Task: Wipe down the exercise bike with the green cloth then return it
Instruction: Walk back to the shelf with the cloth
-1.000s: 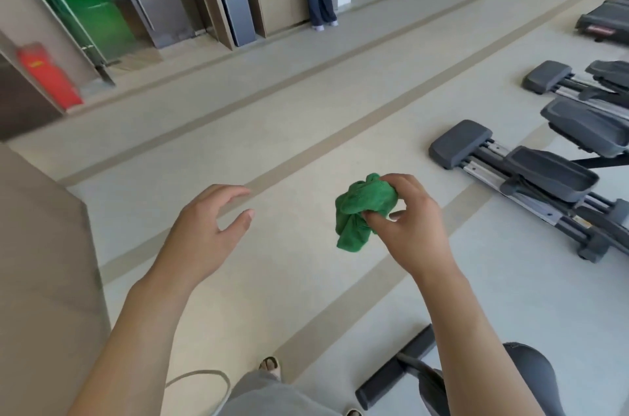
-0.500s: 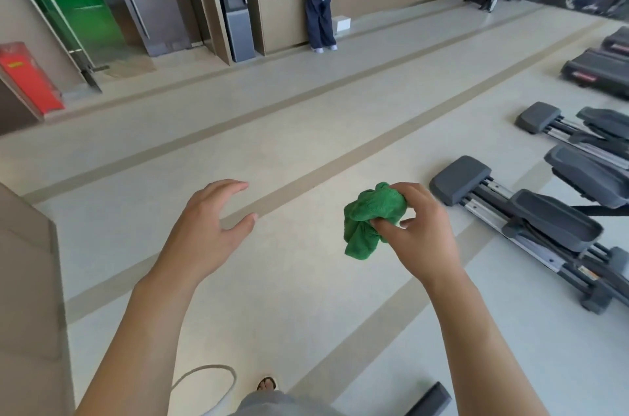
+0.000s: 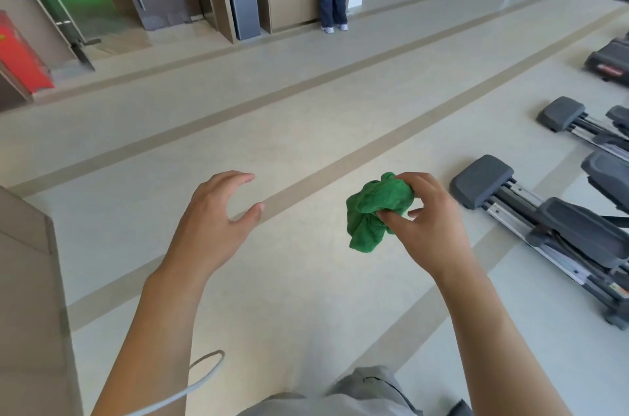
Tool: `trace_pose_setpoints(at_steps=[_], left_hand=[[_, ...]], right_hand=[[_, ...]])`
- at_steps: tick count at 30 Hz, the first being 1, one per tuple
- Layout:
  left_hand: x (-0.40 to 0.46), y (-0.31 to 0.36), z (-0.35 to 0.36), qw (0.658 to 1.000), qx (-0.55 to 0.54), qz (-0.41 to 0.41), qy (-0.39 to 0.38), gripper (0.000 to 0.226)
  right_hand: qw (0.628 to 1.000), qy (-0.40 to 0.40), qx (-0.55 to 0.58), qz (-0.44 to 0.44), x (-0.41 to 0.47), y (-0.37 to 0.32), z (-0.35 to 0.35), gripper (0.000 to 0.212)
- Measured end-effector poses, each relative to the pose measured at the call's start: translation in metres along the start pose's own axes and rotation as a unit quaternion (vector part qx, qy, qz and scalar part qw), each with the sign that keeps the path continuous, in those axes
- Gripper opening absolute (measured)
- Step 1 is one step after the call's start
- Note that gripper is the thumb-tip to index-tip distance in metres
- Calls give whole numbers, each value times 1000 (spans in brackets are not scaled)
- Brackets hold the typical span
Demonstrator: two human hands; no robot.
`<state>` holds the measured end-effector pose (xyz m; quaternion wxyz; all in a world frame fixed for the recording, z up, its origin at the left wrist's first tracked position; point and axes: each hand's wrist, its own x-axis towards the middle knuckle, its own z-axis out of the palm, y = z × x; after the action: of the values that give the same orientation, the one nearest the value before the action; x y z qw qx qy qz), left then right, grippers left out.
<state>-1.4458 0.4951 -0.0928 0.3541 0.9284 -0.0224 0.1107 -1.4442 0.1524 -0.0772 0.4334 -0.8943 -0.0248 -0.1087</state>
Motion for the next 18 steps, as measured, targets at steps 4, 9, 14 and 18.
trace_pose_setpoints(at_steps=[4,9,14,18], left_hand=[[33,-14,10,1000,21,-16,5,53],[86,-16,25,998,56,-36,14,52],[159,7,62,996,75,-47,27,50],[216,36,93,996,76,-44,25,49]], right_hand=[[1000,-10,-18,-4,44,6,16,40],[999,-19,-25,-9,114,27,25,39],[999,-31,-9,-23,201,57,14,36],[999,-37,-1,-31,270,81,-4,35]])
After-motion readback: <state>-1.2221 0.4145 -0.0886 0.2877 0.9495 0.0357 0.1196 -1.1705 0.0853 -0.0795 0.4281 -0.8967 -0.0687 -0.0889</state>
